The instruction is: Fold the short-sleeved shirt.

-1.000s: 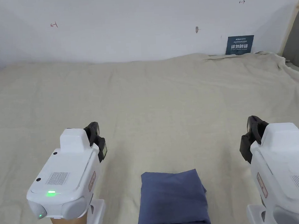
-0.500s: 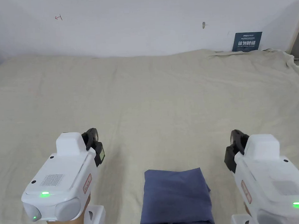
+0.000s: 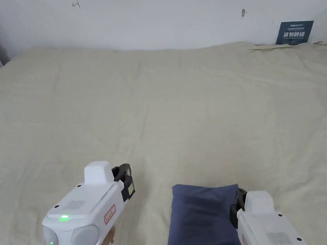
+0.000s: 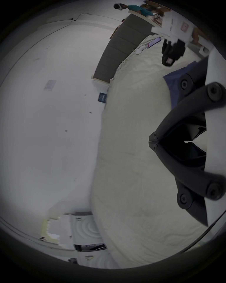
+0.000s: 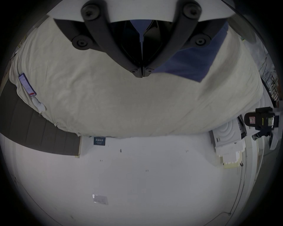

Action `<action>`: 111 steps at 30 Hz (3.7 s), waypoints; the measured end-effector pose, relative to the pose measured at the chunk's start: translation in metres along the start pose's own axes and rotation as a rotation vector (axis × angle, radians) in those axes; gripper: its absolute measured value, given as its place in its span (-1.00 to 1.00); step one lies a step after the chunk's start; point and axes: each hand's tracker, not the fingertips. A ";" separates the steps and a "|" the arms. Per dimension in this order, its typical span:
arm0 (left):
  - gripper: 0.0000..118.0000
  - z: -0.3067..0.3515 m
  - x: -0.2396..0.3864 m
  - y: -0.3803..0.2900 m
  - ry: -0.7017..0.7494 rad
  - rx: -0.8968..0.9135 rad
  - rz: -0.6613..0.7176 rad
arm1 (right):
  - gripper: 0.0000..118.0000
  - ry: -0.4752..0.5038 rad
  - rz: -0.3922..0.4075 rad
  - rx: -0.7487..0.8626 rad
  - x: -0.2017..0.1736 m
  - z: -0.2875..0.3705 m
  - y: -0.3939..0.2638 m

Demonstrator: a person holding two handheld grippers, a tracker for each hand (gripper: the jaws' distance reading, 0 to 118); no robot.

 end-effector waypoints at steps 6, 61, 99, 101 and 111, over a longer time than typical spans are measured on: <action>-1.00 -0.020 -0.003 -0.015 -0.070 -0.142 0.067 | -1.00 -0.025 0.031 -0.082 -0.003 -0.026 -0.033; -0.63 -0.059 -0.159 0.095 -0.063 -0.587 -0.023 | -1.00 0.011 0.031 0.269 0.029 0.062 0.105; 0.77 0.023 -0.259 0.112 0.493 -0.125 -0.042 | -1.00 -0.058 0.059 0.304 0.021 0.063 0.138; 0.89 0.040 -0.237 0.120 0.456 -0.010 -0.059 | -1.00 -0.060 0.065 0.315 0.019 0.062 0.139; 0.98 0.093 -0.122 0.147 0.303 0.378 -0.136 | -1.00 -0.050 0.069 0.387 0.015 0.069 0.147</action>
